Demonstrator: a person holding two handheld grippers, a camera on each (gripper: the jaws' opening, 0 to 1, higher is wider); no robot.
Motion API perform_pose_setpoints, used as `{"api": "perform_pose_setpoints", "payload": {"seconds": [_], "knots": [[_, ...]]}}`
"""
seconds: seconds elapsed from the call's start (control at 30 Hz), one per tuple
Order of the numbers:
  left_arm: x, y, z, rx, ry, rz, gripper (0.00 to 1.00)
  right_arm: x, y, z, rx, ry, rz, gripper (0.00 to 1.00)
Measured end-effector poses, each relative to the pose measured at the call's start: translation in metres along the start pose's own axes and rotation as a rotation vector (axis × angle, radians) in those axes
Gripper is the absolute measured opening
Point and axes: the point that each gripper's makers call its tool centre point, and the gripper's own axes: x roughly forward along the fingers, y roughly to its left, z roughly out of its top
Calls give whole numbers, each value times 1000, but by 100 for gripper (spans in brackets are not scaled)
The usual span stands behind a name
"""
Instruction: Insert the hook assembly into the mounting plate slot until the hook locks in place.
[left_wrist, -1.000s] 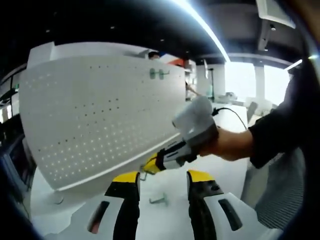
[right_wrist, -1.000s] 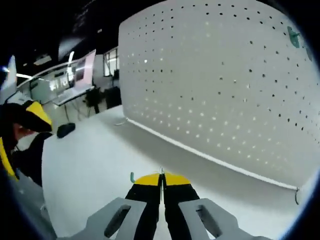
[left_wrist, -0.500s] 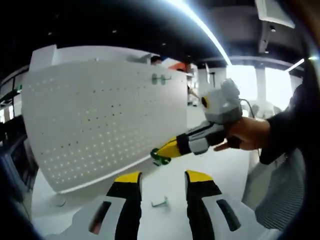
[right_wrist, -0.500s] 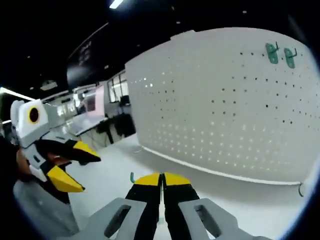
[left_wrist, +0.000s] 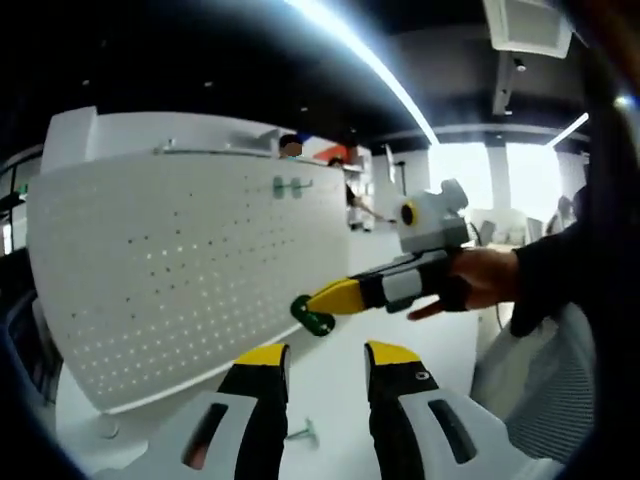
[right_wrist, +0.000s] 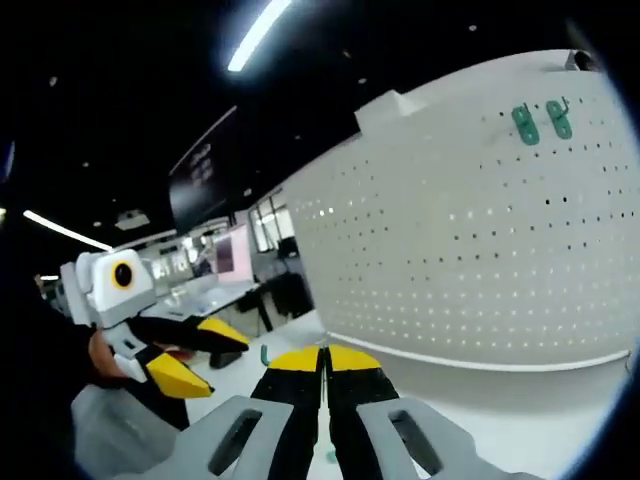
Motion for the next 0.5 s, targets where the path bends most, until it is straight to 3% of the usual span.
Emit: {"api": "perform_pose_setpoints", "payload": {"seconds": [0.17,0.3,0.5], "knots": [[-2,-2,7,5,-17,-19,29,-2,10,6,-33,-15,72,0],[-3,-7,13,7,-44,-43,27,-4,25,5,14,-19,179,0],[-4,-16,18,30,-59,-73,23,-5,32,6,13,-31,219,0]]}}
